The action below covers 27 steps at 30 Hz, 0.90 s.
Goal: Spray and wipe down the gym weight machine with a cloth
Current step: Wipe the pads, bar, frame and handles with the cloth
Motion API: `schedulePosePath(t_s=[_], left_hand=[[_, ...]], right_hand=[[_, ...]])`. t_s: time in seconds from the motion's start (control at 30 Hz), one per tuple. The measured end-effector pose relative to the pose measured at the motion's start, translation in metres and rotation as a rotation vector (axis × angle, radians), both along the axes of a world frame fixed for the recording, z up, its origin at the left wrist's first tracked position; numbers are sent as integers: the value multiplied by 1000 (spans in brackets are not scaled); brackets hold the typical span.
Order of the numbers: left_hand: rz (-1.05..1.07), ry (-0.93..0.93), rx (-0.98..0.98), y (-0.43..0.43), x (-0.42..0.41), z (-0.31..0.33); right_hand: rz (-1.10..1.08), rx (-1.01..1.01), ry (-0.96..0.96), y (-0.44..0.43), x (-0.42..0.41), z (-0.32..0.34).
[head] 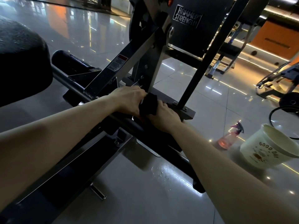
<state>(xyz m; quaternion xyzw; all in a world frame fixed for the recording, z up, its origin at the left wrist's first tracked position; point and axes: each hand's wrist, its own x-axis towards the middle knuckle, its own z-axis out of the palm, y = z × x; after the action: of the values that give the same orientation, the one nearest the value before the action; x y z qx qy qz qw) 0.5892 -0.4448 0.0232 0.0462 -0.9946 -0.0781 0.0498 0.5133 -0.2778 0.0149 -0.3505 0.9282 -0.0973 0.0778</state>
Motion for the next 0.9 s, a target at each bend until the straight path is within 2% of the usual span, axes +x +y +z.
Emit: schedulePosePath(t_s=[0.17, 0.3, 0.43, 0.57, 0.67, 0.73, 0.83, 0.9], left_hand=[[8, 31, 6, 0, 0, -1], [8, -6, 3, -3, 0, -2], [-9, -7, -15, 0, 0, -1], [-21, -28, -25, 1, 1, 1], [-32, -83, -47, 2, 1, 2], [-55, -95, -72, 2, 0, 3], [-41, -84, -36, 2, -1, 1], [-40, -78, -44, 0, -2, 0]], right_hand=[[158, -28, -21, 24, -1, 6], [103, 7, -74, 95, 1, 12], [-100, -183, -414, 123, 4, 14], [-267, -438, -665, 119, 3, 4], [-425, -470, -831, 114, -11, 6], [-514, -433, -816, 110, -18, 9], [-536, -342, -785, 99, -24, 10], [-550, -269, -693, 86, -27, 11]])
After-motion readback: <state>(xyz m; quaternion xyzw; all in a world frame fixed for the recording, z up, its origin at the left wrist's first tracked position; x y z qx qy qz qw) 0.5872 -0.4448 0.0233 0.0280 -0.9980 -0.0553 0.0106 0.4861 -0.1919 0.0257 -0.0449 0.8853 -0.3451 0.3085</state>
